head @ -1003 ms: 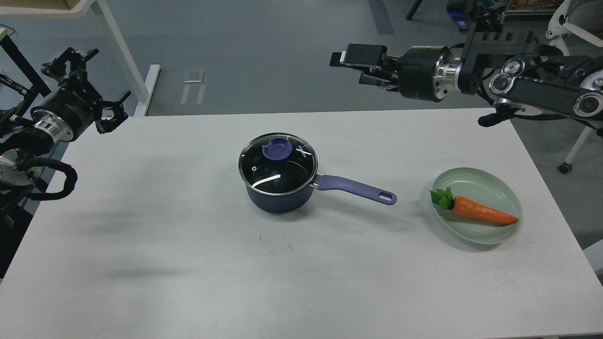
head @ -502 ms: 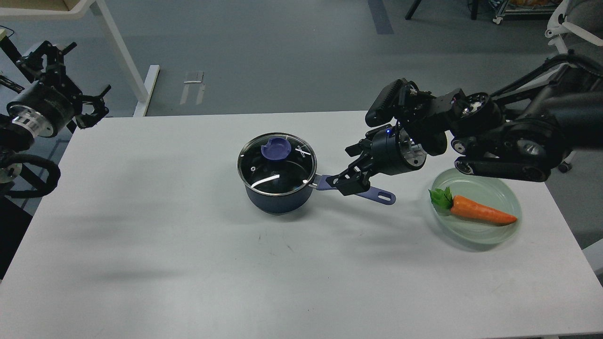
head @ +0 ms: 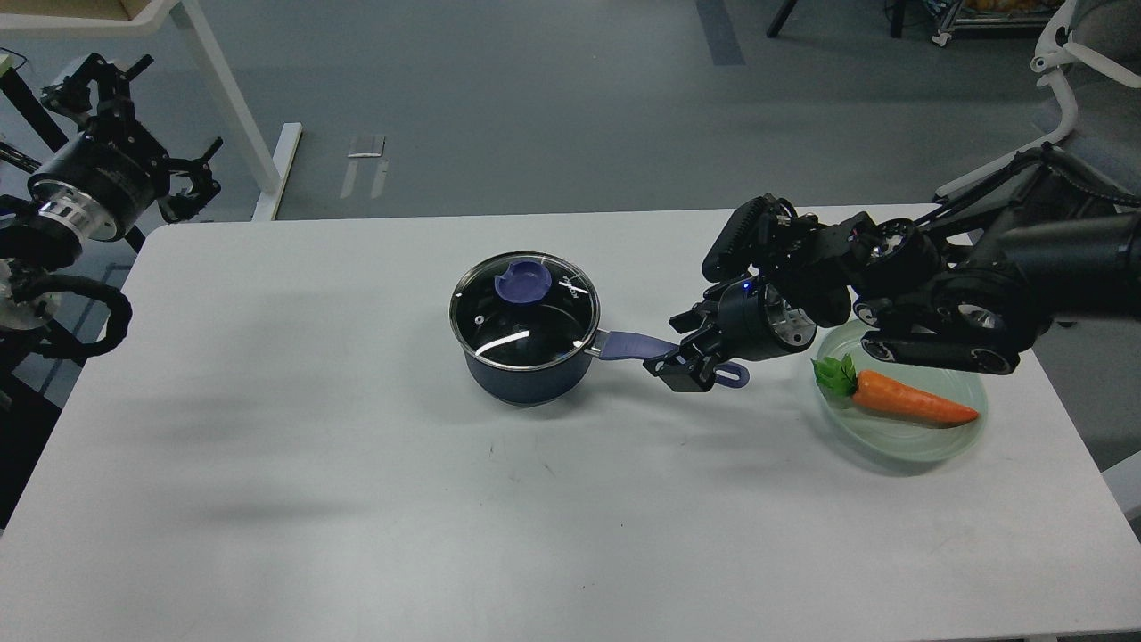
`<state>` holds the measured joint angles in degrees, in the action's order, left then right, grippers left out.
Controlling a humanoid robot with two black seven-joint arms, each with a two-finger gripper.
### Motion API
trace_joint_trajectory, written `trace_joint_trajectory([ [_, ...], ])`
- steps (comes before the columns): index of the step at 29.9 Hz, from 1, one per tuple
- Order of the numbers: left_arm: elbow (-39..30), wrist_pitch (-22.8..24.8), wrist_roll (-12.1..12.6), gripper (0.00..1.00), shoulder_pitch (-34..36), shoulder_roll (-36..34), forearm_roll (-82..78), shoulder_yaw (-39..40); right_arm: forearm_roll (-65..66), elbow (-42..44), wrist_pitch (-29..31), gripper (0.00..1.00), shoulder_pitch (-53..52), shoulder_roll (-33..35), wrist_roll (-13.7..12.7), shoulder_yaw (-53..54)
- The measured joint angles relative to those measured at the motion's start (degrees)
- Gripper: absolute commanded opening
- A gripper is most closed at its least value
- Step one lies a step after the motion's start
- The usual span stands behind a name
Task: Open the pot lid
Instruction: 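Reach the right gripper down and grasp the purple saucepan handle, then reach the left gripper over the pot and grasp the purple lid knob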
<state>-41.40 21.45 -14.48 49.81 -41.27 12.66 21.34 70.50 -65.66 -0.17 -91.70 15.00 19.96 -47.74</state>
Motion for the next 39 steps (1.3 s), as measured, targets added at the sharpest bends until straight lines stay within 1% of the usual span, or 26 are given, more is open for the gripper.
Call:
trace_joint_trajectory([
  [4, 0.0, 0.0, 0.0, 0.99, 0.0, 0.2, 0.0, -0.1, 0.1, 0.2, 0.0, 0.49, 0.6, -0.1, 0.0, -0.3],
  [6, 0.0, 0.0, 0.0, 0.99, 0.0, 0.3, 0.0, -0.1, 0.2, 0.2, 0.0, 0.43, 0.8, -0.2, 0.0, -0.3],
  [9, 0.0, 0.0, 0.0, 0.99, 0.0, 0.3, -0.1, -0.1, 0.2, 0.2, 0.0, 0.31, 0.8, -0.2, 0.0, -0.3],
  [13, 0.0, -0.2, 0.0, 0.99, 0.7, 0.4, -0.2, -0.2, 0.2, 0.1, 0.0, 0.23, 0.5, -0.2, 0.0, -0.3],
  [17, 0.0, -1.0, 0.0, 0.99, 1.7, 0.4, -0.6, -0.6, 0.1, 0.0, 0.0, 0.21, 0.4, 0.0, -0.1, -0.3],
  [23, -0.1, -1.2, 0.4, 0.99, 4.2, 0.7, -3.8, -1.1, 0.1, -0.1, 0.0, 0.2, 0.2, 0.0, -0.1, -0.3],
  [27, -1.4, -1.1, 0.3, 0.99, 7.3, 2.0, -15.3, -1.2, 0.0, -0.3, 0.0, 0.2, -0.1, 0.2, -0.1, -0.2],
  [31, -5.1, -1.5, -0.3, 0.97, 9.4, 4.0, -30.8, -1.1, 0.0, -0.4, 0.0, 0.2, -0.2, 0.3, 0.0, -0.2],
  [36, -9.1, -4.2, -0.7, 0.92, 11.4, 7.8, -50.7, -1.0, 0.0, -0.6, 0.0, 0.2, -0.1, 0.3, 0.0, 0.0],
  [39, -11.4, -6.0, -1.8, 0.92, 11.6, 10.8, -63.5, -1.1, 0.0, -0.8, 0.0, 0.2, 0.0, 0.3, 0.0, 0.2],
])
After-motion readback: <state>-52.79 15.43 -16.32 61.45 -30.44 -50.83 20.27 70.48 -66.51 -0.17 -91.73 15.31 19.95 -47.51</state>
